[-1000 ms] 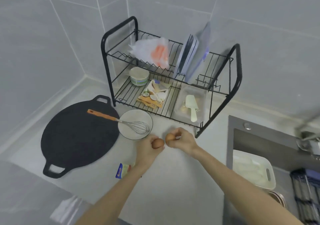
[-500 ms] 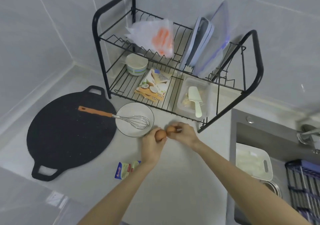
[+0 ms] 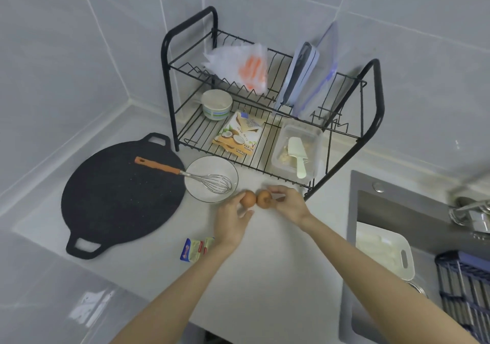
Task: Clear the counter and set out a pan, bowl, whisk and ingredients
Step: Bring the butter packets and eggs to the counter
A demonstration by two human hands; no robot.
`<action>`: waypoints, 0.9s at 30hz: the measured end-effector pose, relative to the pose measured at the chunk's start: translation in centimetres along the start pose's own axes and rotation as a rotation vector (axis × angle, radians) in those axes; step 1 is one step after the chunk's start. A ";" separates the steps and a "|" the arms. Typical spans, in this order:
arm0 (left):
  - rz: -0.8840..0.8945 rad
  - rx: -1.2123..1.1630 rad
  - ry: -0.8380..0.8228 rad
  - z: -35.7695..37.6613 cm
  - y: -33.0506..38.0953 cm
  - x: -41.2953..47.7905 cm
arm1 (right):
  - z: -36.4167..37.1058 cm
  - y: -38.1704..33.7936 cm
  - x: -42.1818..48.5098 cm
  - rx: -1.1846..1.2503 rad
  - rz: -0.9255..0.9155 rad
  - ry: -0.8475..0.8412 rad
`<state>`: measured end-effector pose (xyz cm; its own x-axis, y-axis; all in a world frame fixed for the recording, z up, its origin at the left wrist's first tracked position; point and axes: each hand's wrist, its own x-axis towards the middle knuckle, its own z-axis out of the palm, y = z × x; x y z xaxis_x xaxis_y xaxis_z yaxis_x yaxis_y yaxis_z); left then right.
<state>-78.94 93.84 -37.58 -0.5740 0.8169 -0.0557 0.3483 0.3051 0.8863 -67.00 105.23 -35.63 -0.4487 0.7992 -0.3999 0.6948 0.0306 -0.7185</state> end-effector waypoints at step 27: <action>-0.115 -0.031 0.617 -3.6 12.5 -25.2 | -6.8 -1.8 -21.9 -0.129 -0.686 -0.331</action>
<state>-62.77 75.30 -23.39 -0.9316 0.3445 0.1160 0.2429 0.3525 0.9037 -54.59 91.73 -21.76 -0.9332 0.3555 -0.0528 0.2513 0.5404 -0.8030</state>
